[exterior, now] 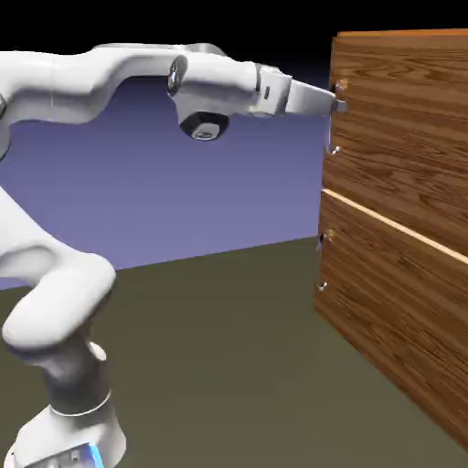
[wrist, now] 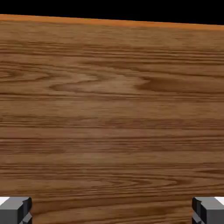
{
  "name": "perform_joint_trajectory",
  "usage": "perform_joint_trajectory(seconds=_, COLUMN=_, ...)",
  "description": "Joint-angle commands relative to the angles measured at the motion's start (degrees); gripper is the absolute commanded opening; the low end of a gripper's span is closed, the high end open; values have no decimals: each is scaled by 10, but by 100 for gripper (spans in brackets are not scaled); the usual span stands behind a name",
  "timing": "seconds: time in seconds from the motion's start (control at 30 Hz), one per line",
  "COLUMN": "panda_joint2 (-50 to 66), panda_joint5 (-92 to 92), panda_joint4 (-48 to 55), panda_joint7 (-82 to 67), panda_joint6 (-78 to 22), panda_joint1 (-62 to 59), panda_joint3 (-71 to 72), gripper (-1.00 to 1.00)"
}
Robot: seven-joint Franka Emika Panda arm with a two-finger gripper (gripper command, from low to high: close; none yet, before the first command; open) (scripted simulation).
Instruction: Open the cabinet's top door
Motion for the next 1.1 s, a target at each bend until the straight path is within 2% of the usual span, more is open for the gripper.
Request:
perform_joint_trajectory(seconds=0.0, panda_joint2=-2, panda_joint5=25, panda_joint4=9, panda_joint7=-17, panda_joint6=1, panda_joint1=-11, panda_joint3=12, gripper=0)
perform_joint_trajectory(seconds=1.07, panda_joint2=-80, panda_joint5=822, panda_joint4=290, panda_joint7=-575, panda_joint6=39, panda_joint1=-364, panda_joint3=384, gripper=0)
